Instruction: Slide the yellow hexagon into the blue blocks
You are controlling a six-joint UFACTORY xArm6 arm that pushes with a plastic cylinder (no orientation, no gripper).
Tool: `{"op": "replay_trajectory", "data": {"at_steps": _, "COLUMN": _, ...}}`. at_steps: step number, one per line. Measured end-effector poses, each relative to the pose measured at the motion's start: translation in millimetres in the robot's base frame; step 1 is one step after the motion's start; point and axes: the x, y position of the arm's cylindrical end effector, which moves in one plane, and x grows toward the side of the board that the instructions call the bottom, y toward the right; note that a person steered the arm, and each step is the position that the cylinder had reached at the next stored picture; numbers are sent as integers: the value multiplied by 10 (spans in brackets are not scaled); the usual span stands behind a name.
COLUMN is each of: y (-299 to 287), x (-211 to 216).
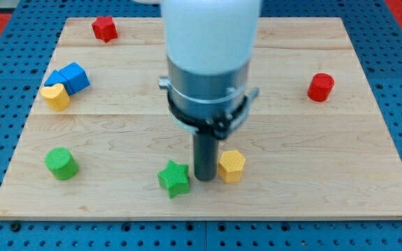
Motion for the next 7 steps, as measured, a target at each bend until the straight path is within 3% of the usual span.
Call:
{"op": "replay_trajectory", "data": {"at_steps": 2, "y": 256, "x": 298}}
{"op": "replay_trajectory", "data": {"at_steps": 5, "y": 903, "x": -400}}
{"op": "replay_trajectory", "data": {"at_steps": 6, "y": 698, "x": -503}}
{"op": "replay_trajectory", "data": {"at_steps": 7, "y": 1248, "x": -725}}
